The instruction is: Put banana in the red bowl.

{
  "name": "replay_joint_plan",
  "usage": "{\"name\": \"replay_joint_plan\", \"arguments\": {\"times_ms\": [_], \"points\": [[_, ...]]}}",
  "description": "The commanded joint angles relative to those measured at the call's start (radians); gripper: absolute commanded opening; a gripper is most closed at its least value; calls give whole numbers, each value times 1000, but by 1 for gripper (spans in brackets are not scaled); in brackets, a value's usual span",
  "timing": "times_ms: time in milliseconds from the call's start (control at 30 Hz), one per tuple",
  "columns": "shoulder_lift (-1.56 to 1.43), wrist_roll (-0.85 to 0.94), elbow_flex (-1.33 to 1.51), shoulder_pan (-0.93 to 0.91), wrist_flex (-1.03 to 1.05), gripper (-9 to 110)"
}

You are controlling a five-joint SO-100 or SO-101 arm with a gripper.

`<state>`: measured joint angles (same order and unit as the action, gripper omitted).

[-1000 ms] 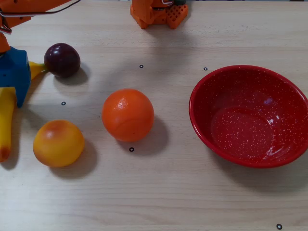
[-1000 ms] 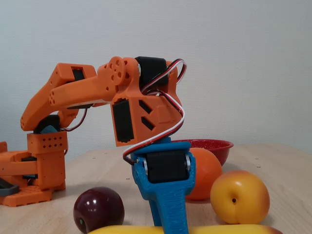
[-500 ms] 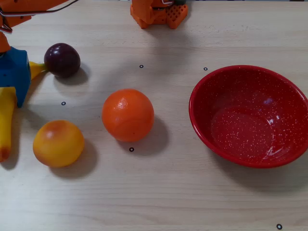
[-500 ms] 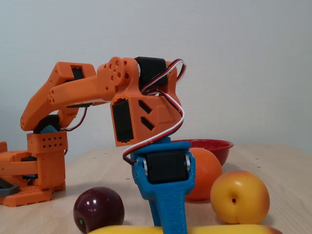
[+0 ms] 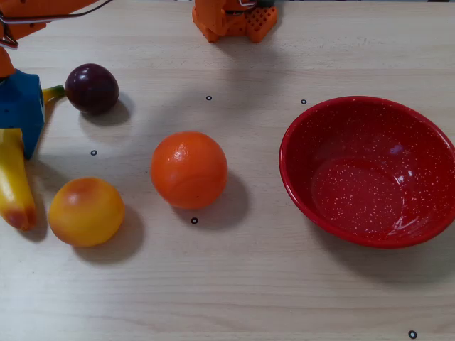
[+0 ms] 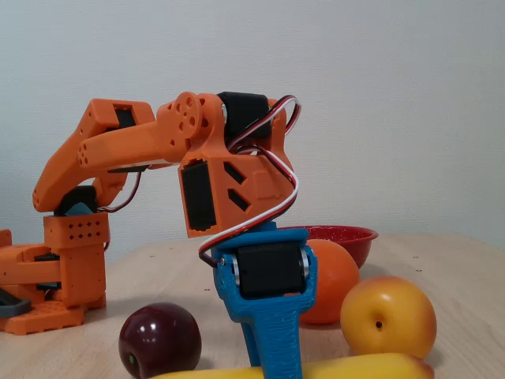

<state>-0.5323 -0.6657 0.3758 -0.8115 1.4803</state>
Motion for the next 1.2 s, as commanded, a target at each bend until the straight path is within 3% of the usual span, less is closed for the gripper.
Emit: {"name": "replay_joint_plan", "arguments": {"times_ms": [0, 1167], "points": [[-55, -41, 18, -34, 37, 0], [-221, 97, -176, -21, 169, 0]]}}
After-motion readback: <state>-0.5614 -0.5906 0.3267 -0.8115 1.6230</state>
